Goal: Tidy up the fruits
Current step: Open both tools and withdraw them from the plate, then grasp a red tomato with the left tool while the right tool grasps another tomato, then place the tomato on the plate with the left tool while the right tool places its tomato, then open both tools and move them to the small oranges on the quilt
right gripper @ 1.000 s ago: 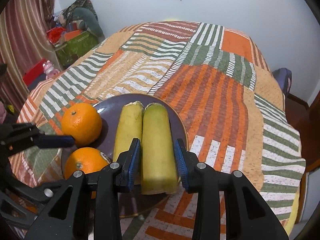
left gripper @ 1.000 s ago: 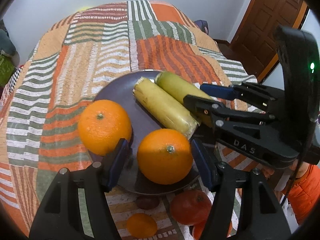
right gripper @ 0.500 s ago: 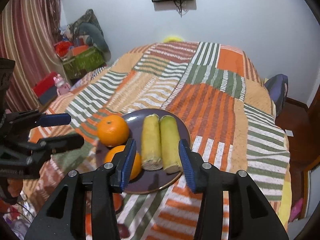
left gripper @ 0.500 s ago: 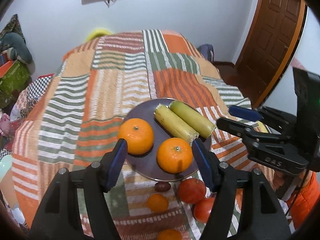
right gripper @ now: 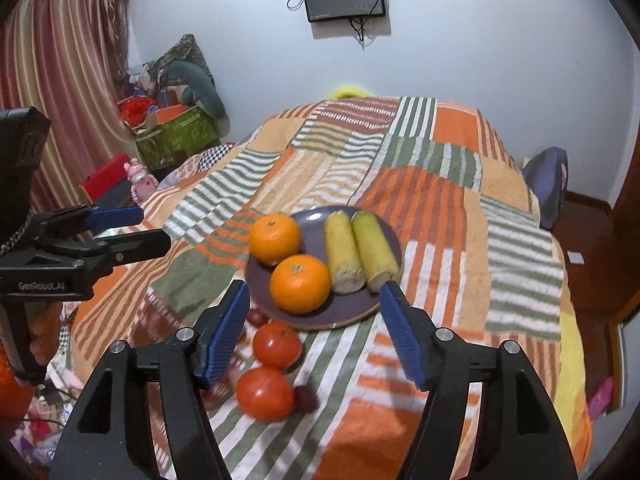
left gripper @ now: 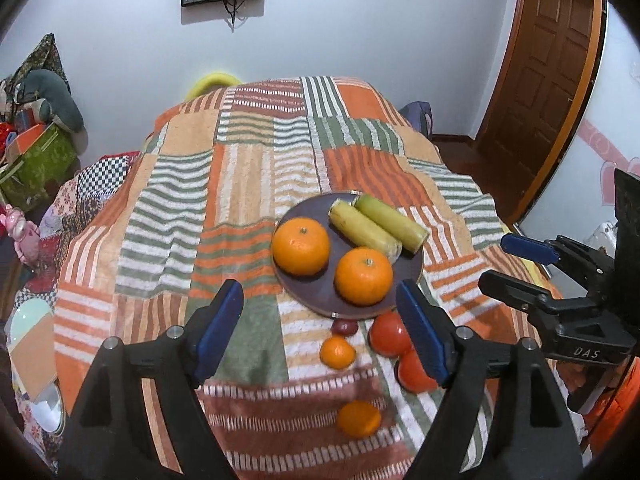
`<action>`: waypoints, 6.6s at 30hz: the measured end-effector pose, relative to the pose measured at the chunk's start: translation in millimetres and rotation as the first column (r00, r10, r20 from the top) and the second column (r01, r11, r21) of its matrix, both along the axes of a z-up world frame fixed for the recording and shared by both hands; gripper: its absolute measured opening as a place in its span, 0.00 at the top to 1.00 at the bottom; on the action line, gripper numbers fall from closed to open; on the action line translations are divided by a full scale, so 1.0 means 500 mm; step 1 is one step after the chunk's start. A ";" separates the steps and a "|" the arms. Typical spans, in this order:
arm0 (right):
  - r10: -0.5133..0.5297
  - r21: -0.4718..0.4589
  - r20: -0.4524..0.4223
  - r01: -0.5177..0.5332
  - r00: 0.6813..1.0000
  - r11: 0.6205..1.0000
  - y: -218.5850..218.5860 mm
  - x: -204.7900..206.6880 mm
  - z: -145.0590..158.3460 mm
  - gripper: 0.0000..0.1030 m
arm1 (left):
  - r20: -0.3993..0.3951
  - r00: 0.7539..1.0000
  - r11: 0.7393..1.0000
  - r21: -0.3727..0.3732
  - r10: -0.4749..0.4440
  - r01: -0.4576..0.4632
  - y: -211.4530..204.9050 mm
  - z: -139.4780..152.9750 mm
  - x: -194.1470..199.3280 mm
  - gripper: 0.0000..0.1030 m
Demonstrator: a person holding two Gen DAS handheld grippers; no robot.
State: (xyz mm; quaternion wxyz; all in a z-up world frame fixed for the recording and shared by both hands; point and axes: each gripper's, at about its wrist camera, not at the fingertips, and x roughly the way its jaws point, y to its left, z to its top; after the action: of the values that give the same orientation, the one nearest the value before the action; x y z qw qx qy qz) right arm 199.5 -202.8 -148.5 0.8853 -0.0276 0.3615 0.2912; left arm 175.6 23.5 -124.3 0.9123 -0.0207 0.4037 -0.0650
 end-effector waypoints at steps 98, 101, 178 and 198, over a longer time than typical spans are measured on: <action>-0.050 0.067 -0.033 0.052 0.998 0.996 -0.049 0.035 -0.025 0.56 | -0.122 0.992 0.998 -0.048 -0.045 0.040 -0.035 -0.106 0.073 0.54; -0.031 0.068 -0.019 0.032 0.999 0.997 -0.028 0.051 -0.020 0.56 | -0.127 0.991 0.998 -0.050 -0.032 0.025 -0.021 -0.113 0.087 0.54; 0.183 -0.102 -0.192 -0.205 0.964 0.973 0.211 0.021 -0.146 0.62 | -0.089 0.994 0.996 -0.046 0.067 -0.071 0.135 -0.085 -0.020 0.45; 0.156 -0.093 -0.161 -0.172 0.975 0.981 0.181 -0.008 -0.130 0.74 | -0.194 0.981 0.997 -0.079 -0.022 0.007 0.060 -0.137 -0.053 0.45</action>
State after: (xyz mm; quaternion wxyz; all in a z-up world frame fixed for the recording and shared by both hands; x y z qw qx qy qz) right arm 195.8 -112.0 -213.6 0.8250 -0.0822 0.4400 0.3449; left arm 149.1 53.5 -193.0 0.8666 -0.0596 0.4881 -0.0849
